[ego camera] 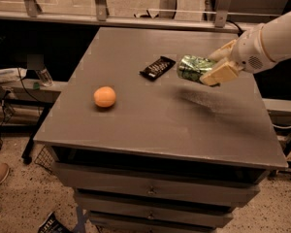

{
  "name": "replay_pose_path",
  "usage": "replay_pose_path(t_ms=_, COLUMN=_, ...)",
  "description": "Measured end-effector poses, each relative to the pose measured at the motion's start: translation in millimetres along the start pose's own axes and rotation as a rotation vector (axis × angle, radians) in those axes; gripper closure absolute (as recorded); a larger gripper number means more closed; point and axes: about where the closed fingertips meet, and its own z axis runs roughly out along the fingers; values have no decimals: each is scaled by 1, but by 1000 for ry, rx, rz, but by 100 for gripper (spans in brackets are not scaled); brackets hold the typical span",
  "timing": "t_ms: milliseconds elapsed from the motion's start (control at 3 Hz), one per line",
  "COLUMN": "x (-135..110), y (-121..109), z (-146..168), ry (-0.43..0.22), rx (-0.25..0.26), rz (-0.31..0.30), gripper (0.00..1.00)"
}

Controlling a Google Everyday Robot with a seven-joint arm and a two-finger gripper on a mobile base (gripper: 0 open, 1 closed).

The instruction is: Move green can near rxbar chocolate

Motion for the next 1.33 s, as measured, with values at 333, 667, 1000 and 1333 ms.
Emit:
replay_pose_path(t_ms=333, x=-7, y=-13, z=26, ry=-19, rx=-40, rz=-33, gripper=100)
replay_pose_path(t_ms=667, x=-5, y=-25, z=51, ry=-7, rx=-73, rz=-44, gripper=100)
replay_pose_path(t_ms=1000, x=-2, y=-38, z=65, ry=1, rx=-85, rz=-45, gripper=100)
replay_pose_path(t_ms=1333, x=1, y=-50, z=76, ry=-2, rx=-88, rz=-39, gripper=100)
